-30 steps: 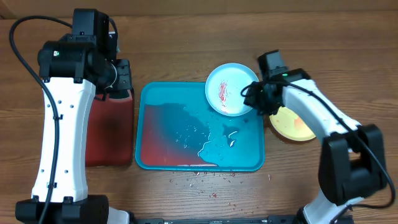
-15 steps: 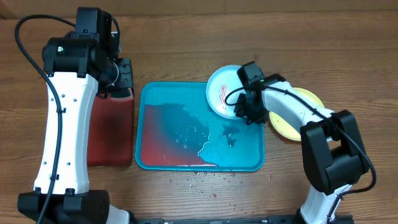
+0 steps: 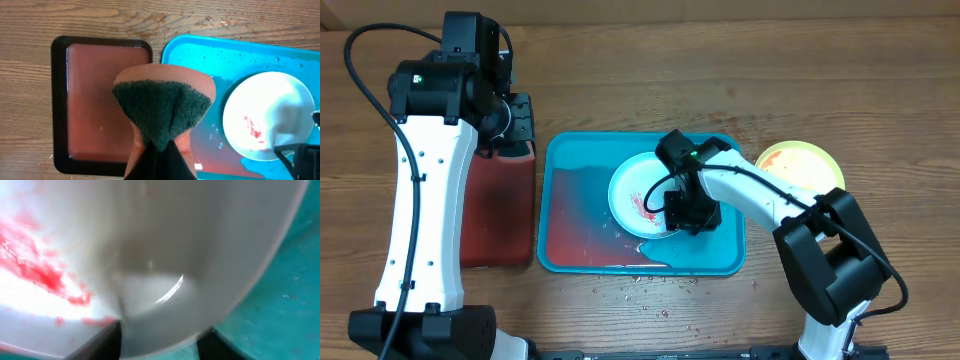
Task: Clean dirty plates on tray and stack at the side
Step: 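Grasp the stained white plate rim with right gripper, then scrub the white plate with the sponge in the left gripper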
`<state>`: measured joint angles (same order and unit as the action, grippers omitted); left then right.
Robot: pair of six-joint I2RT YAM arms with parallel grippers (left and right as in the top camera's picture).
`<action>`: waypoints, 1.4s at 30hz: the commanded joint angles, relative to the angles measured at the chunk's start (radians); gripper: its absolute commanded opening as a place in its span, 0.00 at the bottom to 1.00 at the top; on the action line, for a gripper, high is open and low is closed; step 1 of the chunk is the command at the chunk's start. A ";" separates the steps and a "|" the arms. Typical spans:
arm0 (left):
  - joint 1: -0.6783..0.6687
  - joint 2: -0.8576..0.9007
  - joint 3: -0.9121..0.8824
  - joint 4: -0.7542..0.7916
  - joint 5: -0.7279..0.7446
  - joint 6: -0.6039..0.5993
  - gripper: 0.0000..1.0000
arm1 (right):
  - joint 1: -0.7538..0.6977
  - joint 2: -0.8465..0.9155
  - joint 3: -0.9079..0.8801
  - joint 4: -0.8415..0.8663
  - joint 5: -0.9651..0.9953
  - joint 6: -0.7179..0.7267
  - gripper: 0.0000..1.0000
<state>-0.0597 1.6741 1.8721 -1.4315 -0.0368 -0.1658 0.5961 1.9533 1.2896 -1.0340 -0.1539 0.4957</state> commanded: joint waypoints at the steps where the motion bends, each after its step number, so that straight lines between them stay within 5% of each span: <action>1: 0.000 0.003 0.007 0.003 0.022 -0.013 0.04 | -0.059 -0.037 0.102 -0.029 0.073 -0.132 0.63; 4: 0.000 0.003 0.007 0.003 0.038 -0.008 0.04 | -0.119 -0.034 0.109 0.033 0.108 -0.211 0.70; 11: 0.000 0.006 0.007 0.003 0.039 -0.006 0.04 | -0.212 0.035 0.108 0.175 -0.009 -0.420 0.69; 16: 0.000 0.006 -0.011 0.013 0.062 -0.006 0.04 | -0.208 0.063 0.104 0.172 -0.085 -0.421 0.45; 18: -0.002 0.006 -0.045 0.043 0.081 -0.005 0.04 | -0.195 0.063 0.104 0.162 -0.113 -0.394 0.22; 23: -0.027 0.006 -0.123 0.098 0.091 -0.002 0.04 | -0.170 0.063 0.078 0.165 -0.103 -0.143 0.04; 31: -0.143 0.006 -0.341 0.305 0.090 -0.006 0.04 | -0.094 0.063 0.005 0.174 -0.102 0.086 0.04; 42: -0.270 0.007 -0.739 0.738 0.043 -0.099 0.04 | 0.032 0.063 -0.015 0.212 -0.046 0.171 0.04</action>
<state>-0.3229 1.6836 1.2110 -0.7303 0.0395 -0.1913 0.6098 1.9999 1.3140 -0.8242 -0.2409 0.6228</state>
